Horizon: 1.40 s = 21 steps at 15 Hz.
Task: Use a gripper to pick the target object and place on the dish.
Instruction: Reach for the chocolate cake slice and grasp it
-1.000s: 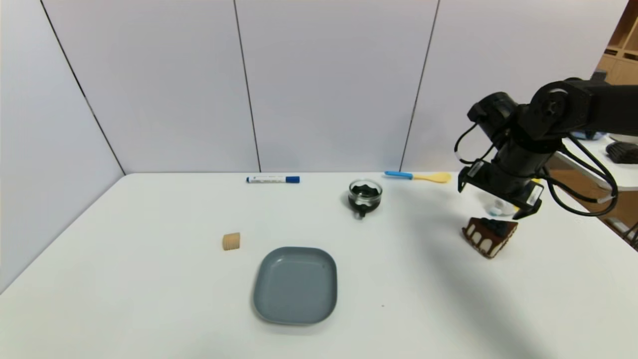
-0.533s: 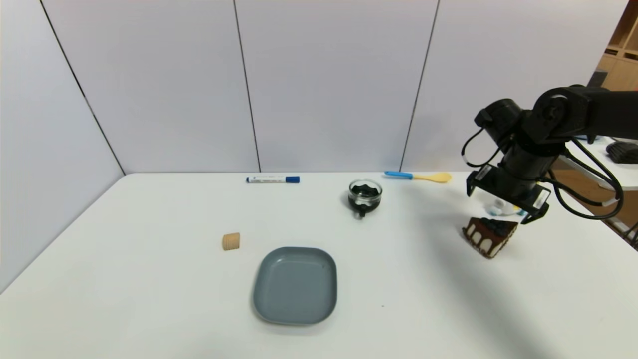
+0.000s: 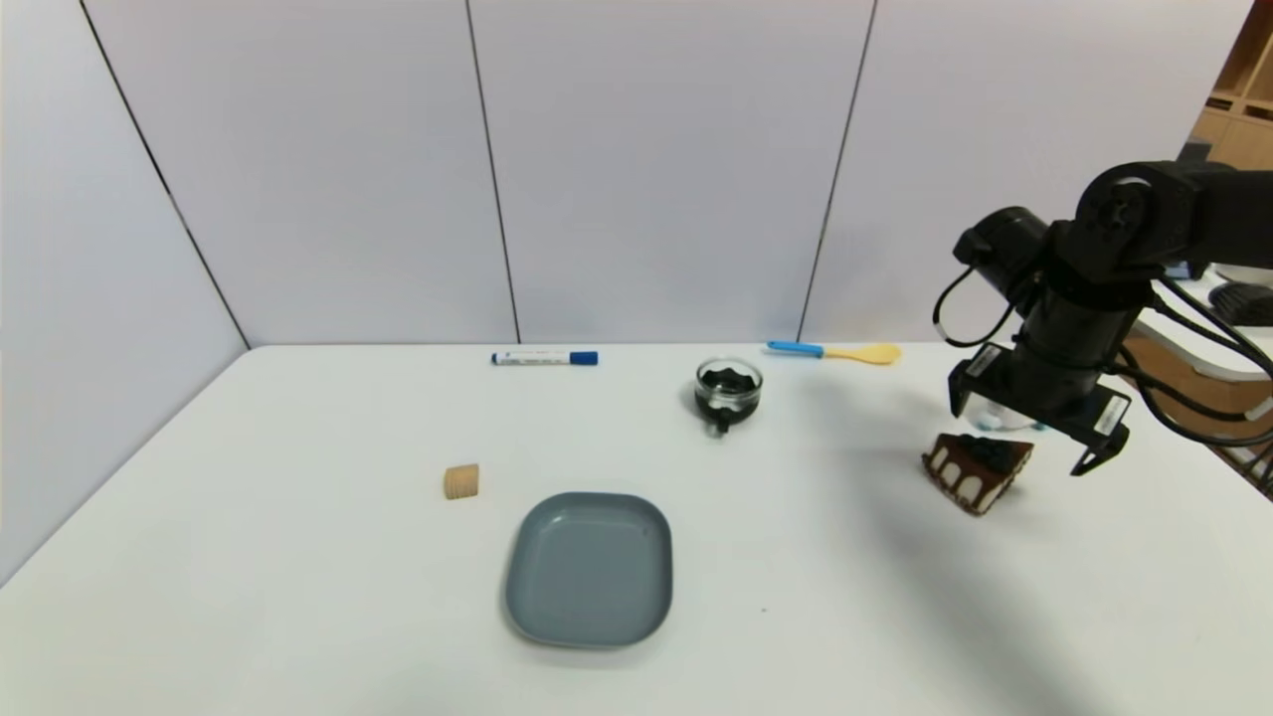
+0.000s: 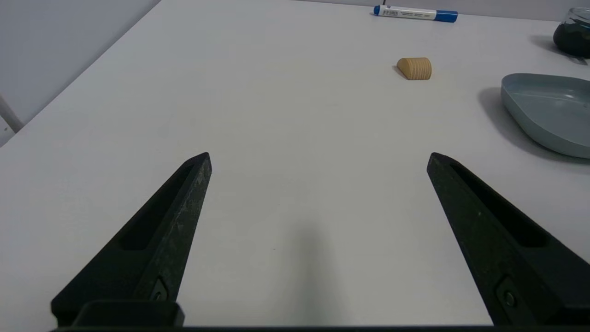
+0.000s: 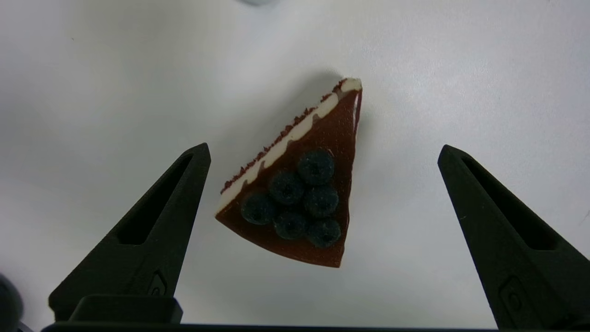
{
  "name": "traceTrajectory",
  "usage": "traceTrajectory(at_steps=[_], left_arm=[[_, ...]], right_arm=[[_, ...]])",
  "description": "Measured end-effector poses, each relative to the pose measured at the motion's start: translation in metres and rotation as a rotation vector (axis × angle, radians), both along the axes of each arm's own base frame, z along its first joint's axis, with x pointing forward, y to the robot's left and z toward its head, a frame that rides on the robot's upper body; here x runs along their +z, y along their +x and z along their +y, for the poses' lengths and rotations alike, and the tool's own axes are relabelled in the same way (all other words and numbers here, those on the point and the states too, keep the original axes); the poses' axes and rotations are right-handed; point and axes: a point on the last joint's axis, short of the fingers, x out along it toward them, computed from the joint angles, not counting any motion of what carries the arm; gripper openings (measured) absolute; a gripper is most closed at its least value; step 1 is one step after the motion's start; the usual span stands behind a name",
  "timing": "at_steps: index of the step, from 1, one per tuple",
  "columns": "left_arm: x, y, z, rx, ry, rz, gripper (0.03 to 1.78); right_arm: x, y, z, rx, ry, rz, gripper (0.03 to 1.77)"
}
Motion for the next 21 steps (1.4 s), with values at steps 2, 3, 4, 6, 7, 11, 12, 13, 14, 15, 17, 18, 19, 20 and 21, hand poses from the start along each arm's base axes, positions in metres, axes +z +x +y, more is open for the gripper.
traceTrajectory(at_steps=[2, 3, 4, 6, 7, 11, 12, 13, 14, 15, 17, 18, 19, 20, 21], left_arm=[[0.000, 0.000, 0.000, 0.000, 0.000, 0.000, 1.69], [0.000, 0.000, 0.000, 0.000, 0.000, 0.000, 1.69], [0.000, 0.000, 0.000, 0.000, 0.000, 0.000, 1.69], [0.000, 0.000, 0.000, 0.000, 0.000, 0.000, 1.69], [0.000, 0.000, 0.000, 0.001, -0.001, 0.000, 1.69], [0.000, 0.000, 0.000, 0.000, 0.000, 0.000, 1.69], [0.000, 0.000, 0.000, 0.000, 0.000, 0.000, 1.69], [0.000, 0.000, 0.000, 0.001, -0.001, 0.000, 1.69], [0.000, 0.000, 0.000, 0.001, 0.000, 0.000, 1.69], [0.000, 0.000, 0.000, 0.000, 0.000, 0.000, 1.69], [0.000, 0.000, 0.000, 0.000, 0.000, 0.000, 1.69], [0.000, 0.000, 0.000, 0.000, 0.000, 0.000, 1.69], [0.000, 0.000, 0.000, 0.000, 0.000, 0.000, 1.69], [0.000, 0.000, 0.000, 0.001, 0.000, 0.000, 1.69], [0.000, 0.000, 0.000, 0.000, 0.000, 0.000, 1.69]], right_arm=[[-0.005, 0.000, 0.002, -0.027, 0.011, 0.011, 1.71], [-0.008, 0.001, 0.003, -0.039, 0.016, 0.018, 1.71], [-0.011, 0.002, 0.003, -0.050, 0.020, 0.023, 1.71], [-0.017, 0.004, 0.005, -0.061, 0.025, 0.035, 1.71], [-0.020, 0.005, 0.006, -0.066, 0.026, 0.043, 1.71], [-0.026, 0.007, 0.008, -0.060, 0.051, 0.060, 1.71], [-0.027, 0.007, 0.009, -0.061, 0.053, 0.061, 1.71], [-0.027, 0.007, 0.010, -0.059, 0.055, 0.060, 1.71], [-0.027, 0.006, 0.011, -0.058, 0.056, 0.061, 1.55], [-0.027, 0.006, 0.011, -0.055, 0.056, 0.062, 1.37], [-0.028, 0.006, 0.012, -0.050, 0.071, 0.069, 1.09], [-0.029, 0.006, 0.012, -0.050, 0.079, 0.074, 0.97], [-0.029, 0.006, 0.011, -0.051, 0.081, 0.079, 0.89], [-0.030, 0.006, 0.012, -0.052, 0.081, 0.082, 0.83], [-0.031, 0.006, 0.011, -0.051, 0.080, 0.084, 0.81]])
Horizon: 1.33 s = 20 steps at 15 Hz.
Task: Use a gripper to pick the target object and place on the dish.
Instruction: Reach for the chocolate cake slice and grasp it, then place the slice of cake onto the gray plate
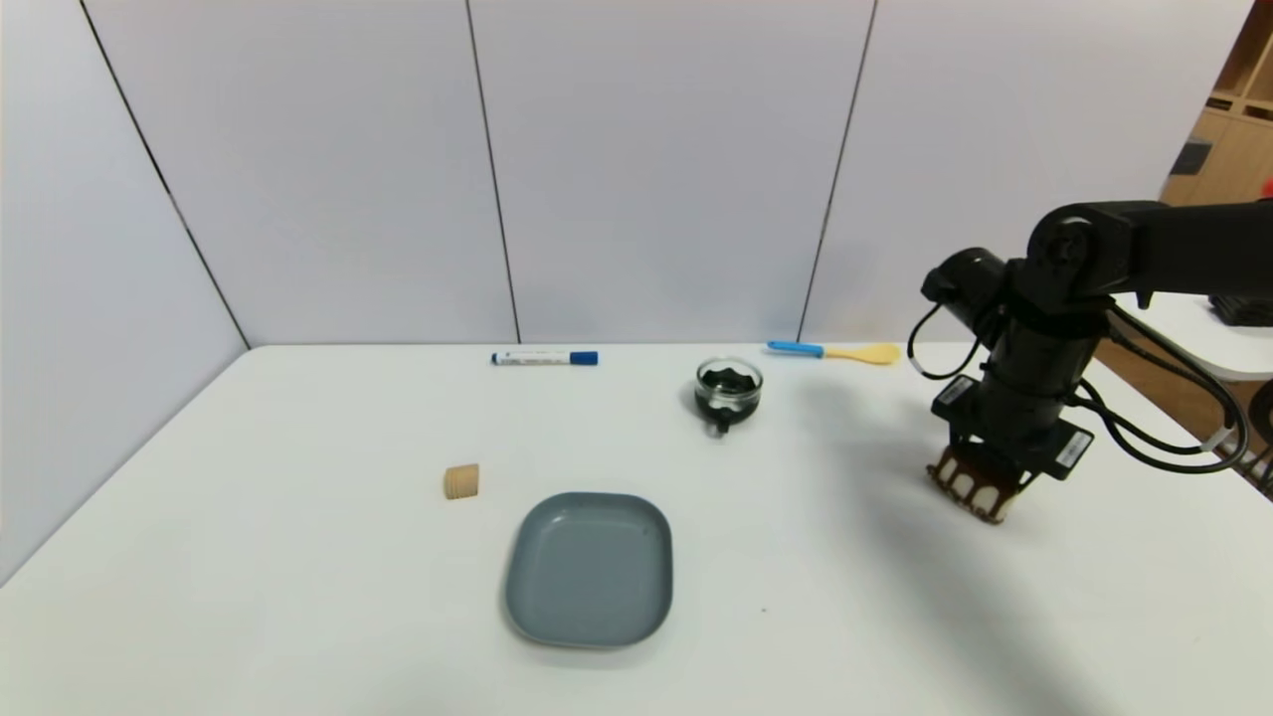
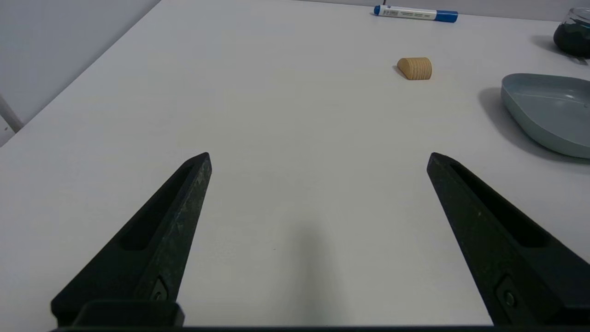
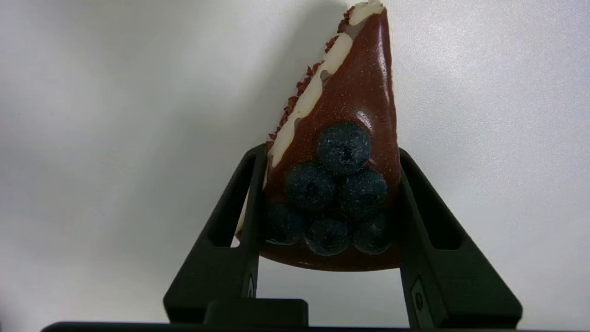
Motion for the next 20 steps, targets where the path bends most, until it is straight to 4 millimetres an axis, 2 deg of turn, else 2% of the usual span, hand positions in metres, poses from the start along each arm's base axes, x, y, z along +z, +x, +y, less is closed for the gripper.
traceTrajectory(at_steps=[5, 11, 16, 20], left_arm=[[0.000, 0.000, 0.000, 0.001, 0.000, 0.000, 1.69], [0.000, 0.000, 0.000, 0.000, 0.000, 0.000, 1.69], [0.000, 0.000, 0.000, 0.000, 0.000, 0.000, 1.69], [0.000, 0.000, 0.000, 0.000, 0.000, 0.000, 1.69]], right_arm=[[0.006, -0.002, 0.000, 0.003, 0.007, -0.014, 0.81], [0.042, -0.023, 0.009, 0.084, 0.095, -0.097, 0.81], [0.078, -0.061, 0.039, 0.353, 0.158, -0.162, 0.81], [0.093, -0.080, 0.056, 0.640, 0.133, -0.185, 0.81]])
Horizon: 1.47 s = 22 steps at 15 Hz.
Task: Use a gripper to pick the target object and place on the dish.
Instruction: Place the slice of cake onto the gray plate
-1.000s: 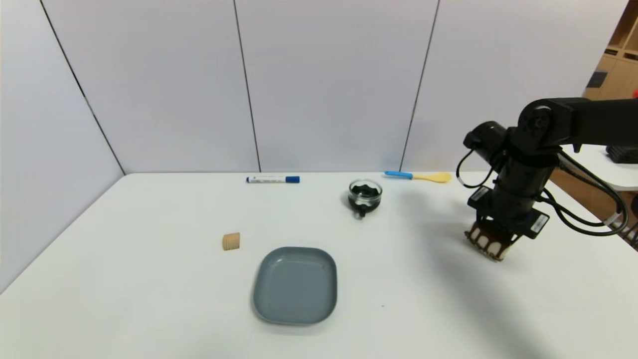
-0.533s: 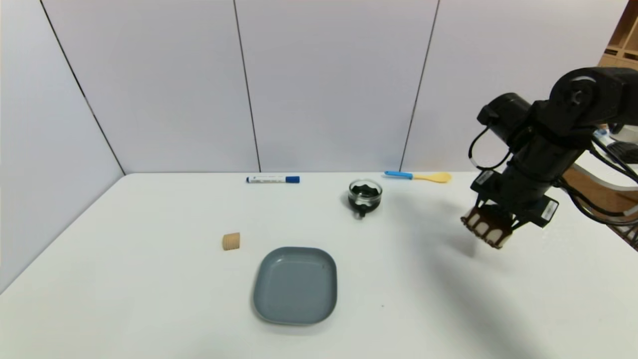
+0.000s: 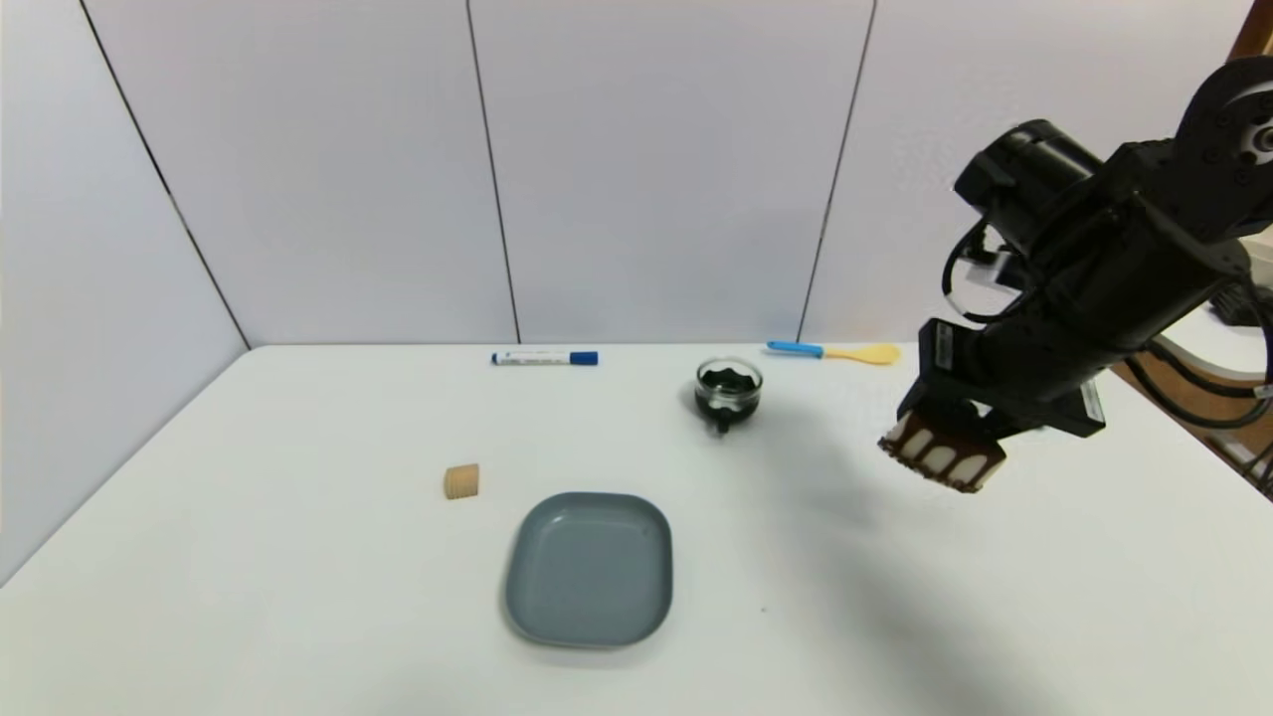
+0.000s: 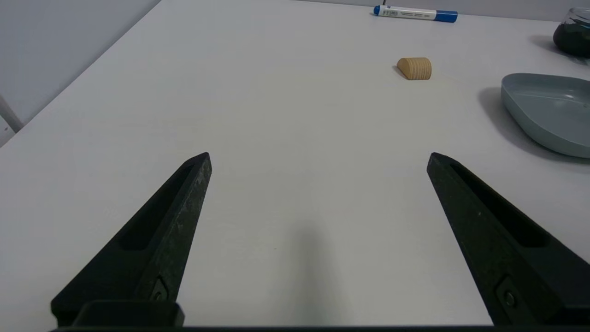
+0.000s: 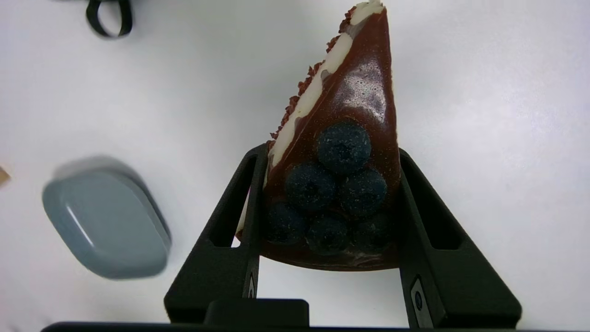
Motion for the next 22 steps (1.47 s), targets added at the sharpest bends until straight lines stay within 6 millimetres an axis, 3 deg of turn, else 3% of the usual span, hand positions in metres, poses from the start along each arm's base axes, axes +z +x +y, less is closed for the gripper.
traceTrajectory(at_steps=[4, 10, 14, 22], left_arm=[[0.000, 0.000, 0.000, 0.000, 0.000, 0.000, 1.69], [0.000, 0.000, 0.000, 0.001, 0.000, 0.000, 1.69], [0.000, 0.000, 0.000, 0.000, 0.000, 0.000, 1.69], [0.000, 0.000, 0.000, 0.000, 0.000, 0.000, 1.69]], right_arm=[[0.005, -0.010, 0.016, 0.330, -0.042, -0.041, 0.81], [-0.005, -0.017, 0.050, 0.765, -0.155, -0.080, 0.81], [-0.013, -0.014, 0.068, 1.128, -0.098, -0.151, 0.81], [-0.029, -0.016, 0.137, 1.487, -0.141, -0.288, 0.81]])
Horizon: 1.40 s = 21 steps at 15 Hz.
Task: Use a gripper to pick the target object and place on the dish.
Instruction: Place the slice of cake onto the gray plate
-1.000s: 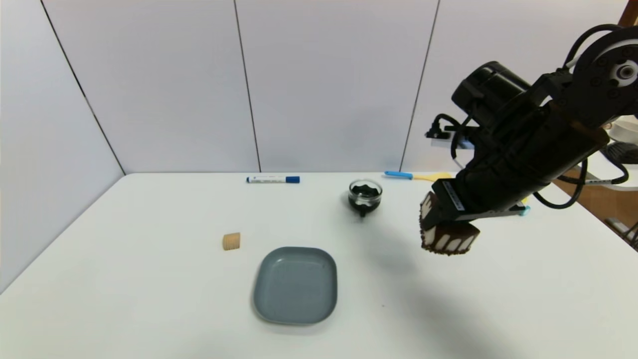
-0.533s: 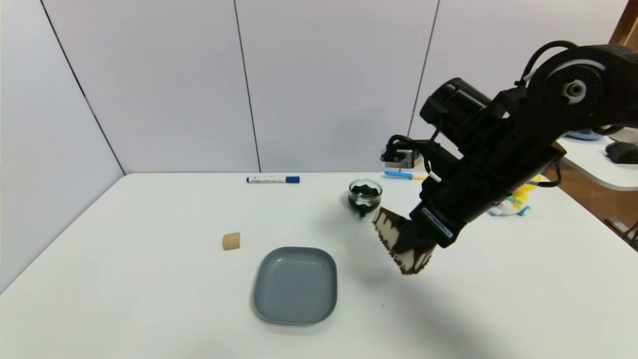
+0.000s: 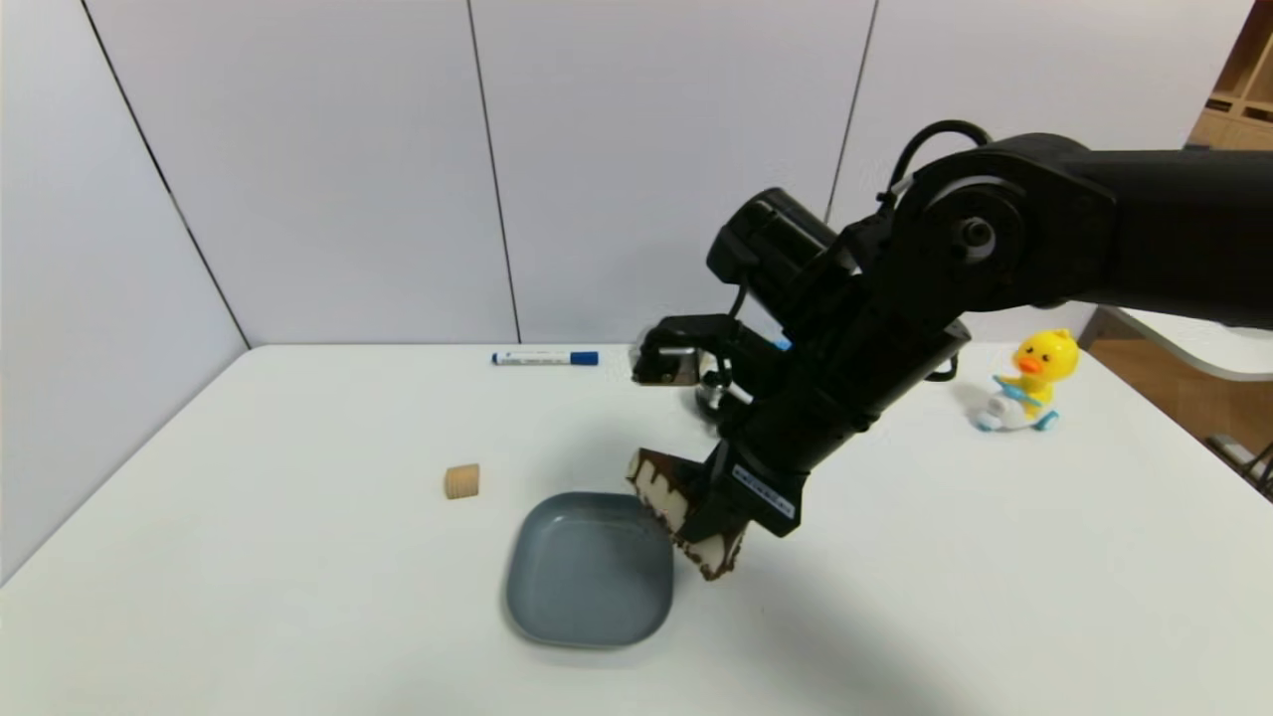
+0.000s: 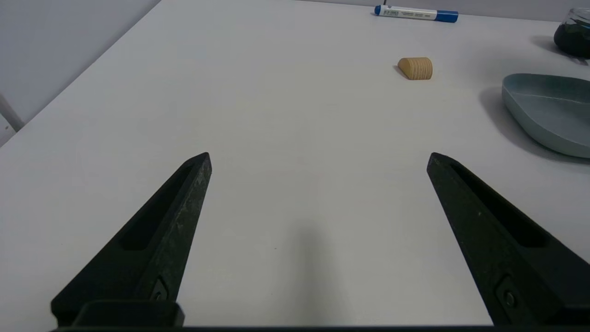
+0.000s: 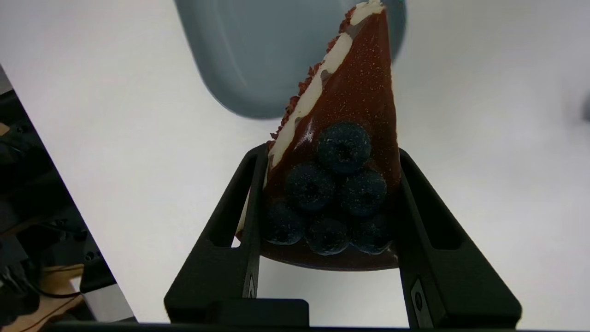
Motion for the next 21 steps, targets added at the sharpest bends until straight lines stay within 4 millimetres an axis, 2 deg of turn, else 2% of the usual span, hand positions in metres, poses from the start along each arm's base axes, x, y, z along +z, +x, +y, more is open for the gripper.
traceTrajectory(at_steps=[4, 10, 15, 21], left_arm=[[0.000, 0.000, 0.000, 0.000, 0.000, 0.000, 1.69], [0.000, 0.000, 0.000, 0.000, 0.000, 0.000, 1.69], [0.000, 0.000, 0.000, 0.000, 0.000, 0.000, 1.69], [0.000, 0.000, 0.000, 0.001, 0.000, 0.000, 1.69]], right_arm=[[-0.006, -0.004, 0.042, 0.092, 0.061, -0.068, 0.81], [-0.036, -0.007, 0.088, 0.190, 0.088, -0.116, 0.81], [-0.057, 0.001, 0.095, 0.240, 0.052, -0.124, 0.81], [-0.060, 0.005, 0.093, 0.238, 0.043, -0.123, 0.84]])
